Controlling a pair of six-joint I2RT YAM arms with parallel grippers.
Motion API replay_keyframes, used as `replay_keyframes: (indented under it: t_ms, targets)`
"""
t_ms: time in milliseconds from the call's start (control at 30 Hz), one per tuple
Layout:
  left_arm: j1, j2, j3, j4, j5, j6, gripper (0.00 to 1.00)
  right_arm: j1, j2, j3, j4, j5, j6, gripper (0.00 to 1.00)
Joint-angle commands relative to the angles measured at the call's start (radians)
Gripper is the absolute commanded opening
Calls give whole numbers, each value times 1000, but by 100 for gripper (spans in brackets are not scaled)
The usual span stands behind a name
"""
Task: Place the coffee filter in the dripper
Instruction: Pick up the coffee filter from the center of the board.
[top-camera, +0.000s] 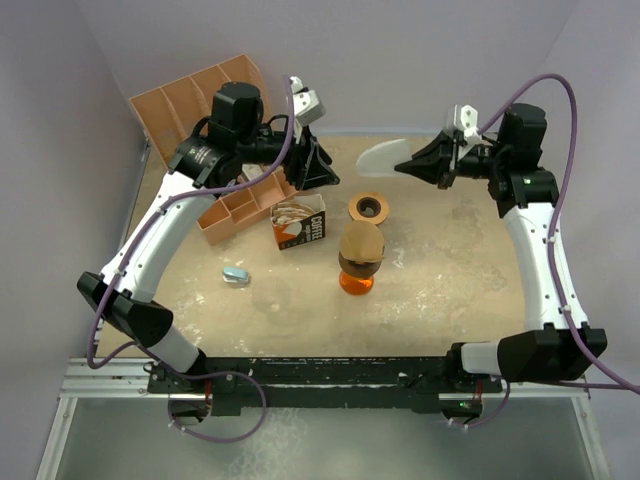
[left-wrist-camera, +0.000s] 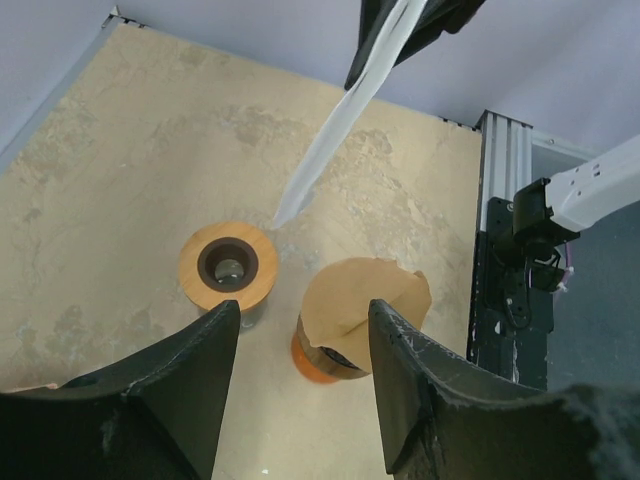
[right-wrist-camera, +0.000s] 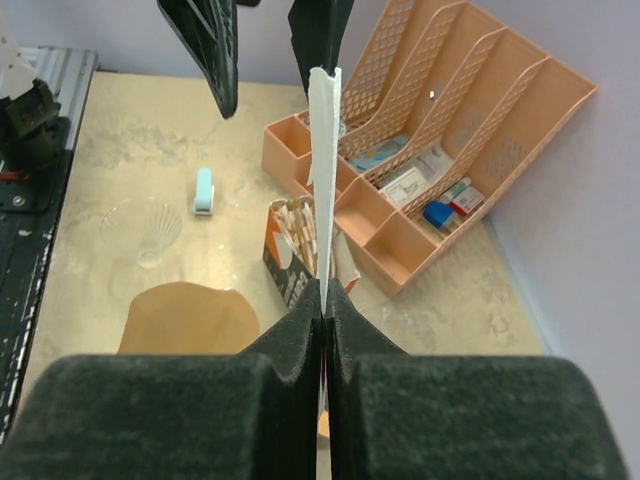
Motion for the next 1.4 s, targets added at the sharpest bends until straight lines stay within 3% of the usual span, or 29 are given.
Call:
replay_keyframes:
  t_ms: [0, 600, 1367]
  targets:
    - [-42, -21, 75, -56, -7, 95, 52, 17, 5, 55, -259, -19, -257, 0]
    - [-98, 107, 260, -99, -23, 195, 49, 35, -99, -23, -223, -55, -223, 0]
    - [-101, 116, 248, -60, 53, 169, 49, 38, -94, -39, -183, -82, -184, 0]
